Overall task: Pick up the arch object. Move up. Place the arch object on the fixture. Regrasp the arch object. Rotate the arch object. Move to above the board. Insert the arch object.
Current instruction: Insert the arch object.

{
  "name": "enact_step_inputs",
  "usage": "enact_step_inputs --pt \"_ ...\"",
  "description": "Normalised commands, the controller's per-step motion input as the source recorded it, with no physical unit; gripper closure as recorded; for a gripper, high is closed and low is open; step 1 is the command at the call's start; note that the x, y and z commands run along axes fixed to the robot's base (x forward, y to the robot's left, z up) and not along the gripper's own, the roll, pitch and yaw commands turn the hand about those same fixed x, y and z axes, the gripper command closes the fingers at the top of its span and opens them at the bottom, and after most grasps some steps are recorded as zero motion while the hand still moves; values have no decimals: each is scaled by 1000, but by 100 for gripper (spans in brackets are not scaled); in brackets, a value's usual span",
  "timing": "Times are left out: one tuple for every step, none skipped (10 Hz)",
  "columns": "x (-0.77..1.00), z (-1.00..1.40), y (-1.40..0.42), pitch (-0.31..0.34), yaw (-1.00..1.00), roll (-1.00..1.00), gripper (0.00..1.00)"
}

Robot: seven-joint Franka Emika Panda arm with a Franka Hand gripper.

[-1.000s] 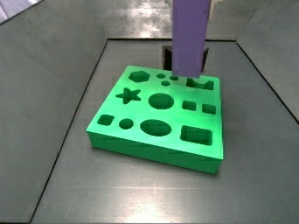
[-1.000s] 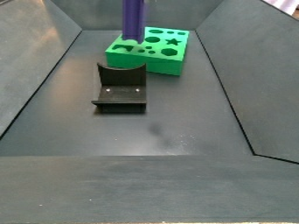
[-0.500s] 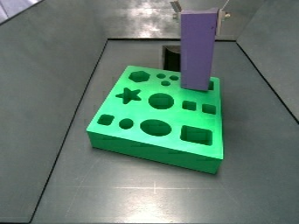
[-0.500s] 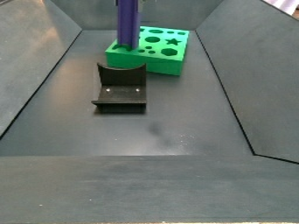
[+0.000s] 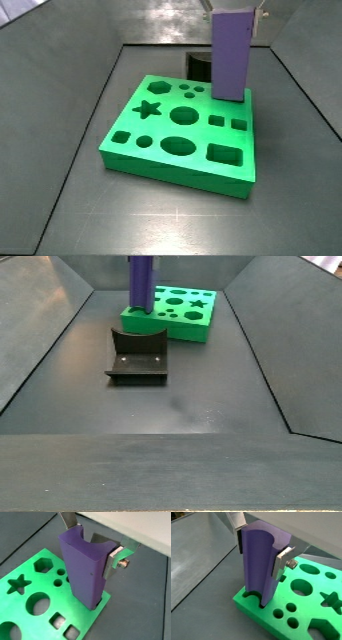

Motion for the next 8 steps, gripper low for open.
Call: enact_step_inputs --pt "360 -97 140 3 0 0 100" --pt "274 -154 69 0 0 0 100" --pt "311 -109 0 11 0 0 100" --pt "106 -54 3 0 0 0 100" --pt "0 -97 0 0 63 56 100" --pt "-23 -77 0 0 194 73 100" --pt "0 -37 0 0 229 51 100" --pt "0 -20 0 16 226 94 100"
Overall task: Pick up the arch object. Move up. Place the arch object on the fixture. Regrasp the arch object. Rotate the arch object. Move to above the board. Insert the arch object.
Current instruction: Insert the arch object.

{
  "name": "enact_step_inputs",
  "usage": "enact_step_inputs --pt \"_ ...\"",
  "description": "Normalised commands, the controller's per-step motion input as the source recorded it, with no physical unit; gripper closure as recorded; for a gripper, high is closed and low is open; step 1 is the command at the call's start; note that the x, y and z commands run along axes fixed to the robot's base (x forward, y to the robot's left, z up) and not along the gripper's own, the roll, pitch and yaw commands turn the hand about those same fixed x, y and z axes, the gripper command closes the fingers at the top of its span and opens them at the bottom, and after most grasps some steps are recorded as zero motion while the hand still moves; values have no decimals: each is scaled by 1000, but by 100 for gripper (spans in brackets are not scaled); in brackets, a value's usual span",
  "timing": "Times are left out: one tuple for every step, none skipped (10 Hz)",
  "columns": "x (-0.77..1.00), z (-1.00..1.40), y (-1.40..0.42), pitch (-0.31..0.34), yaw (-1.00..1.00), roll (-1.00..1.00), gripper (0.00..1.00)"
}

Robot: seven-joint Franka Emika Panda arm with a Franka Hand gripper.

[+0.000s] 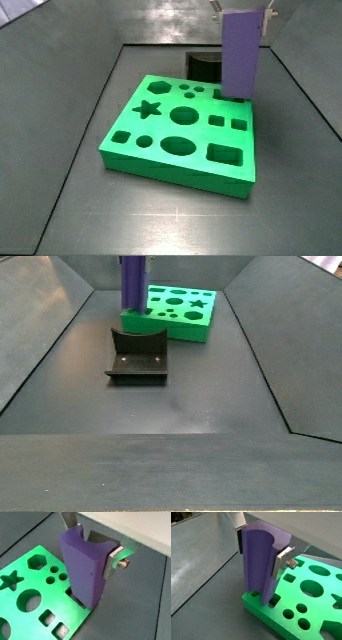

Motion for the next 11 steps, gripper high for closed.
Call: enact_step_inputs --pt "0 -9 0 34 203 126 100" --pt "0 0 -31 66 214 184 100" --pt "0 0 -46 107 143 229 100" --pt "-117 0 -109 153 0 263 100" --pt "0 0 -60 133 0 176 100" --pt "0 0 -46 99 0 141 100" --pt "17 0 -31 130 0 143 100" --pt "117 -11 0 150 0 124 100" --pt "23 -23 -54 163 11 223 100" --pt "0 -26 -89 201 0 226 100" --pt "0 0 -80 194 0 209 100"
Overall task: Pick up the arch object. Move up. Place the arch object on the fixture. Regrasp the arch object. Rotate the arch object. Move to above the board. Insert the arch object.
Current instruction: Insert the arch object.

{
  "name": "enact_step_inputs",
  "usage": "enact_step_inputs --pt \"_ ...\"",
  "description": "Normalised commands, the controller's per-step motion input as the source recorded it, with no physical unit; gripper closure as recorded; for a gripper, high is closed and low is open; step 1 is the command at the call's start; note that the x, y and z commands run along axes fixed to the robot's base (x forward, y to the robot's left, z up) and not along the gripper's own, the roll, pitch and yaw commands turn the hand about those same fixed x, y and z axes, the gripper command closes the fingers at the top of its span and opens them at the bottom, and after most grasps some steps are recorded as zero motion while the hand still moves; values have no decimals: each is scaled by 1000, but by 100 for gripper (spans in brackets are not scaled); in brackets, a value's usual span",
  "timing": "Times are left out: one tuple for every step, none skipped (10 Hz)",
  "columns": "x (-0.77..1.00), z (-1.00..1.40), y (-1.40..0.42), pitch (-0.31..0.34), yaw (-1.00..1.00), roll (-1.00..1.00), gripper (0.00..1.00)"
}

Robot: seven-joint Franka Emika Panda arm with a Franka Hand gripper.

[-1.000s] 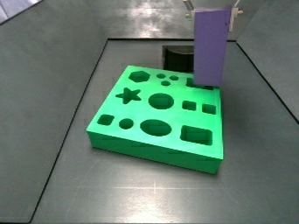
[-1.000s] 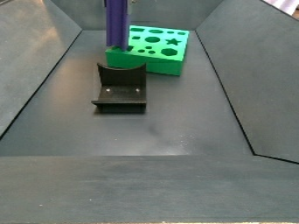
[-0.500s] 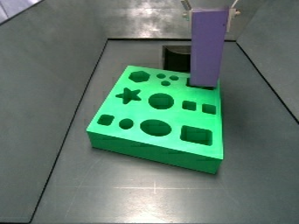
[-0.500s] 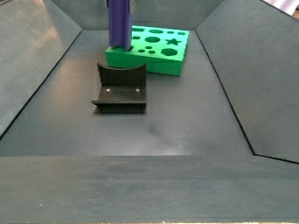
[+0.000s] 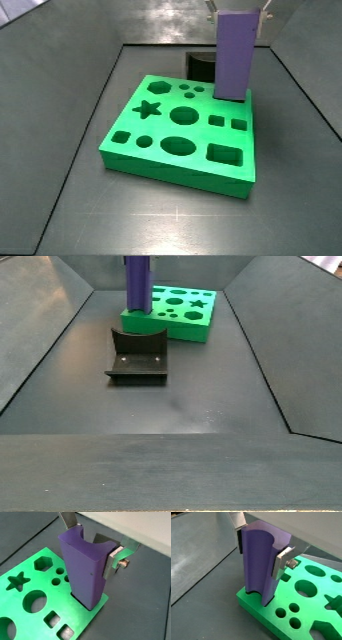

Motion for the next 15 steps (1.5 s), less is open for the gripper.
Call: enact_step_inputs --pt "0 0 -143 190 0 240 100" --pt "0 -29 -97 179 0 227 100" --pt "-149 -80 -43 149 0 274 100" --pt "-231 -140 -71 176 0 341 100" --pt "-226 -149 0 197 57 396 100" --pt "-134 -94 0 197 197 471 100" --pt "-66 -23 0 213 411 500 100" --pt "-46 -34 0 213 426 500 100" --pt "0 -126 -3 219 334 443 100" --pt "237 -94 -43 210 71 210 100" --pt "66 0 0 71 0 0 100" --pt "-11 -31 86 6 0 17 100" --pt "189 -680 0 9 286 117 100" --pt "183 -720 57 0 803 0 100" --pt "91 -706 57 0 894 0 100"
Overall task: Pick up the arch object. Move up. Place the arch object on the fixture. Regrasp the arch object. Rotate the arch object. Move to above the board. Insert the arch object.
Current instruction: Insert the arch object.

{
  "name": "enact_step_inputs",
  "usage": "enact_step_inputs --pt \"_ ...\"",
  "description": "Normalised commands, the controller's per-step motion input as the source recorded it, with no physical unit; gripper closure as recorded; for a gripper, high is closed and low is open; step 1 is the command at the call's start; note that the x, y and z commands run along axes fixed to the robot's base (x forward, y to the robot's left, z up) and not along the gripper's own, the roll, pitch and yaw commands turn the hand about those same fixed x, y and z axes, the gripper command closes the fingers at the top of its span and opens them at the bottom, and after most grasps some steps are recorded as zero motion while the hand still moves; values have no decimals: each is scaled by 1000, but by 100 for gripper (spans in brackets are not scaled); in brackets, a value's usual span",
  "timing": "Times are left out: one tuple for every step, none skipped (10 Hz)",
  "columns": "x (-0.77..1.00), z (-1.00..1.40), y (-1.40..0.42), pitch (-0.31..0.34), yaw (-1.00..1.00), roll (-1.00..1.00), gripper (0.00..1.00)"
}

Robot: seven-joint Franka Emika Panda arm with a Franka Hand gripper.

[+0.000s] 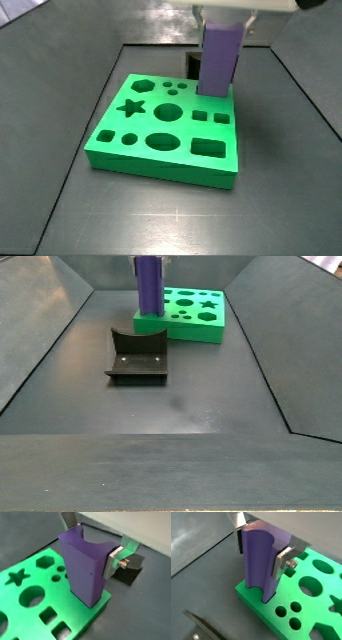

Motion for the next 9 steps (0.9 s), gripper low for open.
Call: enact_step_inputs --pt "71 -680 63 0 886 14 100" --pt "17 -631 54 0 909 109 100" --pt "40 -546 29 0 863 209 100" --pt "0 -326 0 0 817 259 100" --pt "-94 -49 -23 -80 49 0 100" --pt "-17 -60 -54 -99 0 16 100" --pt "-177 -557 -177 -251 0 221 100" --pt "-149 -291 -151 -229 0 164 100" --pt "0 0 0 0 0 0 100"
